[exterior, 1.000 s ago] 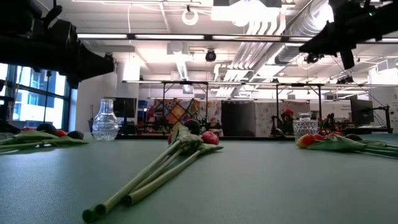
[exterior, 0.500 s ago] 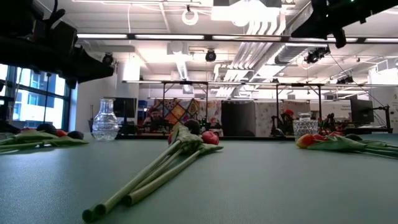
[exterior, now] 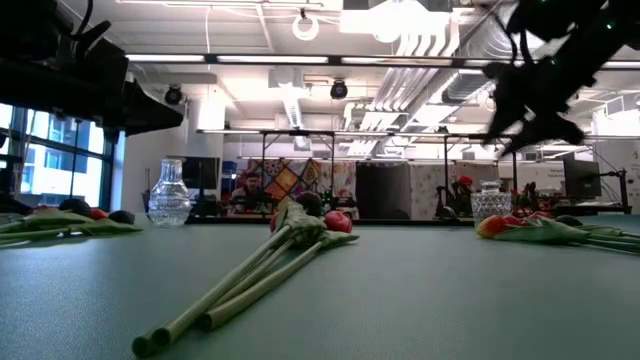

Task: Sort flowers into vase by color
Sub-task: Put the black tulip into the right transparent vase

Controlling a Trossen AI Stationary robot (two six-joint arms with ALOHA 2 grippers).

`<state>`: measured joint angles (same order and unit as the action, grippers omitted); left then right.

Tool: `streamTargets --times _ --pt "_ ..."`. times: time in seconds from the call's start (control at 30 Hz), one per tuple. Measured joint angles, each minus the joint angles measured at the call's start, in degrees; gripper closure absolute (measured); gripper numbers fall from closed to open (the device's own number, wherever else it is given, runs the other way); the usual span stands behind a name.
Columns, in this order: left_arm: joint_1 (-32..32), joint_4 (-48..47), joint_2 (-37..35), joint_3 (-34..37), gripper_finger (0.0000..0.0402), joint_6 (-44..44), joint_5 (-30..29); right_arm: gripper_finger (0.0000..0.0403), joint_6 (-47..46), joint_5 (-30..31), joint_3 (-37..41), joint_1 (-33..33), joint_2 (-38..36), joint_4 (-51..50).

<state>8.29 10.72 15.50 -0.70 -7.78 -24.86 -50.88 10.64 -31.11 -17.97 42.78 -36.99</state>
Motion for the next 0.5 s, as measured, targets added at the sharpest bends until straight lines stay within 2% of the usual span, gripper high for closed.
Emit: streamTargets --times 0.2,0.43,0.5 --pt "0.0 2.5 0.8 0.0 0.0339 2.0 -3.9 0.0254 -10.8 -9.4 0.0 -1.6 3.1 -14.5" --pt "0.0 -0.1 0.8 -0.1 0.0339 -5.3 -4.0 0.0296 -19.2 -24.1 0.0 -1.5 8.1 -16.5" --pt "0.0 -2.3 0.8 0.0 0.0339 -7.7 -3.6 0.0306 -19.2 -25.0 0.0 -1.0 9.4 -17.4"
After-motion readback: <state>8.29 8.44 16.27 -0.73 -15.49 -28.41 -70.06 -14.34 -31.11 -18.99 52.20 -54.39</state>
